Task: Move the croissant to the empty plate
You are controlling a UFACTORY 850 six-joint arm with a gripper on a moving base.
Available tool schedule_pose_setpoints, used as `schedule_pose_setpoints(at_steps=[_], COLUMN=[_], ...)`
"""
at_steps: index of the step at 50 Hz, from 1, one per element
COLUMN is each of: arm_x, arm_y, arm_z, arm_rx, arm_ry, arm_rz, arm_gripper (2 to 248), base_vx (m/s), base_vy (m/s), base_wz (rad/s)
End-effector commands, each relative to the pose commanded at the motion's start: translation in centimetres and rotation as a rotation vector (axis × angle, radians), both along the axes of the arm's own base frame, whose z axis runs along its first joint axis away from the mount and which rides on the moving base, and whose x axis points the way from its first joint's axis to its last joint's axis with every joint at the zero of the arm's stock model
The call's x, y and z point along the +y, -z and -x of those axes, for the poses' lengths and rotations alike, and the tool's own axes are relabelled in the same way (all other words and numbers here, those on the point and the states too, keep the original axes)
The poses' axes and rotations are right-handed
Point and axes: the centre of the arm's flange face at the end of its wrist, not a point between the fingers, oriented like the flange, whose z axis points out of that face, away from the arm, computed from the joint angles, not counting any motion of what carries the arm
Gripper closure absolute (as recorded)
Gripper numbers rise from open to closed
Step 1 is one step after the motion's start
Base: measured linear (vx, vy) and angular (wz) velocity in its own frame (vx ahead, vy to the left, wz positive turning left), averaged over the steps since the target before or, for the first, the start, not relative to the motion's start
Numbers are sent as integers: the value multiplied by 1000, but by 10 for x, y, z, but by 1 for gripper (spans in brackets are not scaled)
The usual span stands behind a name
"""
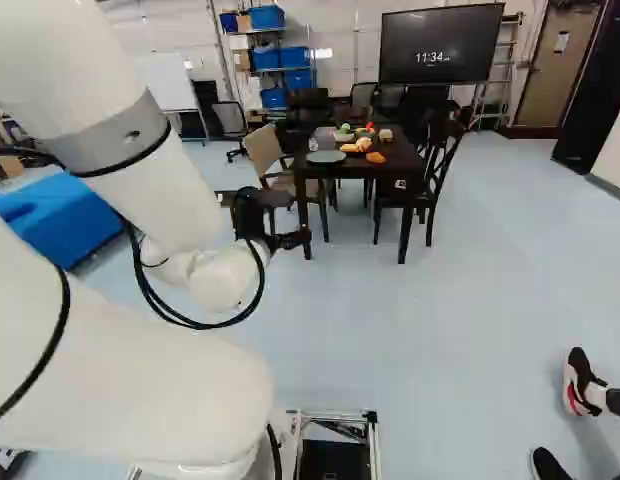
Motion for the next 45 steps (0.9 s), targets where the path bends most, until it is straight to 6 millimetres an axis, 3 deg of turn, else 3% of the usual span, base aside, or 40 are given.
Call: schedule_pose_setpoints(at_steps=[45], arm_x=[0], arm_y=[0], arm_z=[0], arm_rx=[0], arm_ry=[0], arm_rz=[0], arm_gripper=[3], base_vx=[92], base_vy=[-39], base_wz=[-4])
